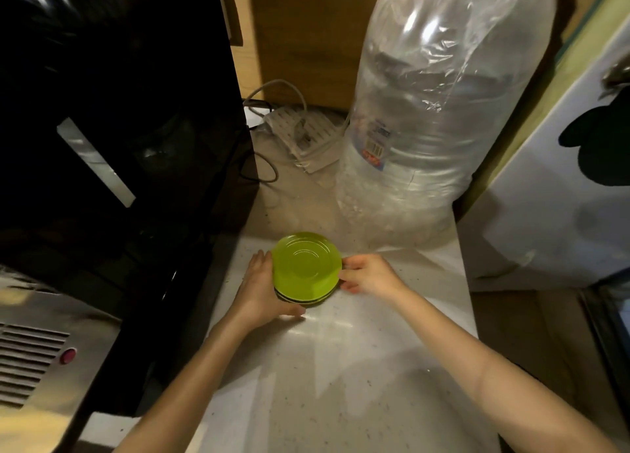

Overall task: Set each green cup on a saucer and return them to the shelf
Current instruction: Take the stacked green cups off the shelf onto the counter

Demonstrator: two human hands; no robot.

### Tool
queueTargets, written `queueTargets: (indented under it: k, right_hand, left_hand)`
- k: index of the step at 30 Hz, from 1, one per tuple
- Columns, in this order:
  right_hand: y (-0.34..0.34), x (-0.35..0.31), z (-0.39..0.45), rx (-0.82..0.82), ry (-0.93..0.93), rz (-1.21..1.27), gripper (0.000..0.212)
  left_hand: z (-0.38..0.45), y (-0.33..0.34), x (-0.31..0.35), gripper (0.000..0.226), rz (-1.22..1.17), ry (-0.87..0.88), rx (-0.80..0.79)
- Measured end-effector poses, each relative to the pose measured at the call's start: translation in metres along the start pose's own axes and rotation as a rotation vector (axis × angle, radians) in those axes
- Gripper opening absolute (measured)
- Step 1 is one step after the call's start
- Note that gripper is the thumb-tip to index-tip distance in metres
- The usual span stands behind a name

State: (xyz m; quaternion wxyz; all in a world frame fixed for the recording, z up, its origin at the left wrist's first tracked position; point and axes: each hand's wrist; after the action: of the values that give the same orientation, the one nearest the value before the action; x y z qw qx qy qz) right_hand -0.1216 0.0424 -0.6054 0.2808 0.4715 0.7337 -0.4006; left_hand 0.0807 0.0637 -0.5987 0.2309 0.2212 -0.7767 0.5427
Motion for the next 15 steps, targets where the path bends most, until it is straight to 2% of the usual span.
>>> queueTargets:
  k: [2,4,6,8,11,15]
  right_hand:
    - [-0.005,-0.01,-0.009,-0.061,0.024,-0.059,0.054]
    - [-0.01,-0.02,-0.021,-0.071,0.0,-0.134,0.061]
    - [-0.017,-0.031,-0.035,-0.081,-0.048,-0.173,0.054]
    - [-0.027,-0.042,-0.05,-0.123,-0.087,-0.207,0.049]
    - [-0.042,-0.059,-0.078,-0.187,-0.123,-0.293,0.048]
    - [-0.071,-0.083,-0.114,-0.182,-0.177,-0.381,0.047]
  left_hand:
    - [0.002,-0.007,0.011,0.118,0.059,-0.004,-0.073]
    - [0.003,-0.017,0.028,0.096,0.056,0.011,-0.165]
    - [0.001,-0.028,0.049,0.07,-0.024,0.017,-0.311]
    - [-0.001,-0.038,0.07,0.056,-0.001,0.072,-0.444]
    - [-0.007,-0.054,0.1,0.046,0.044,0.159,-0.521]
    - [-0.018,-0.076,0.143,0.04,0.067,0.225,-0.592]
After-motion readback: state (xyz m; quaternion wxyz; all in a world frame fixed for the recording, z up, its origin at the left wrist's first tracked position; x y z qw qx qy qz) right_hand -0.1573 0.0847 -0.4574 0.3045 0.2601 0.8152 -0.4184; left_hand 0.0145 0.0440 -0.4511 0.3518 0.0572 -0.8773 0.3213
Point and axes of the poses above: each hand's wrist, its own z-axis towards the middle knuckle, its own y-axis out of the palm, x = y × z
